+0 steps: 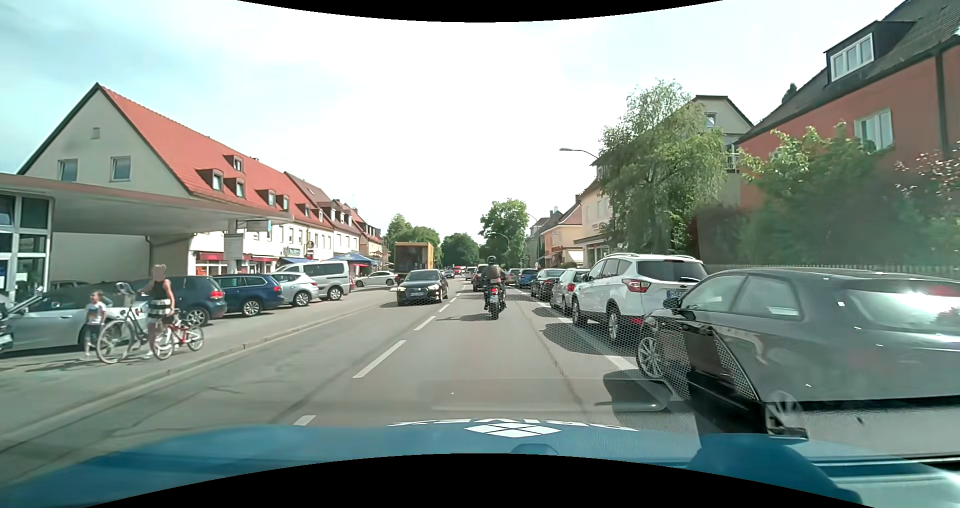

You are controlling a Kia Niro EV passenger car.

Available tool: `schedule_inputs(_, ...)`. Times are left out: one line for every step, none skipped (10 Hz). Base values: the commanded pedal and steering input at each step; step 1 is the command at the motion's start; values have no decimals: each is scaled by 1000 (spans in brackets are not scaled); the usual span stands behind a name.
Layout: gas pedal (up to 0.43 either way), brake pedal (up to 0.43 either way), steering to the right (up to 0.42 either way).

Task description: Follow the waypoints while adhering to traffic rules and regulations

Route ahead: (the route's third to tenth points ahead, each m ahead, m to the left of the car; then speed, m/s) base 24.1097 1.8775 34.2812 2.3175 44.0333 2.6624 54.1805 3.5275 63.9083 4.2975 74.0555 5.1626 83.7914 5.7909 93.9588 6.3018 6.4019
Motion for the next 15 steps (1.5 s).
schedule_inputs(28,0,1)
schedule_inputs(20,0,1)
schedule_inputs(20,0,2)
schedule_inputs(20,0,2)
schedule_inputs(20,0,1)
schedule_inputs(20,0,1)
schedule_inputs(28,0,1)
schedule_inputs(28,0,1)
schedule_inputs(28,0,1)
schedule_inputs(28,0,1)
schedule_inputs(28,0,-1)
schedule_inputs(28,0,-3)
schedule_inputs(28,0,-4)
schedule_inputs(28,0,-5)
schedule_inputs(28,0,-5)
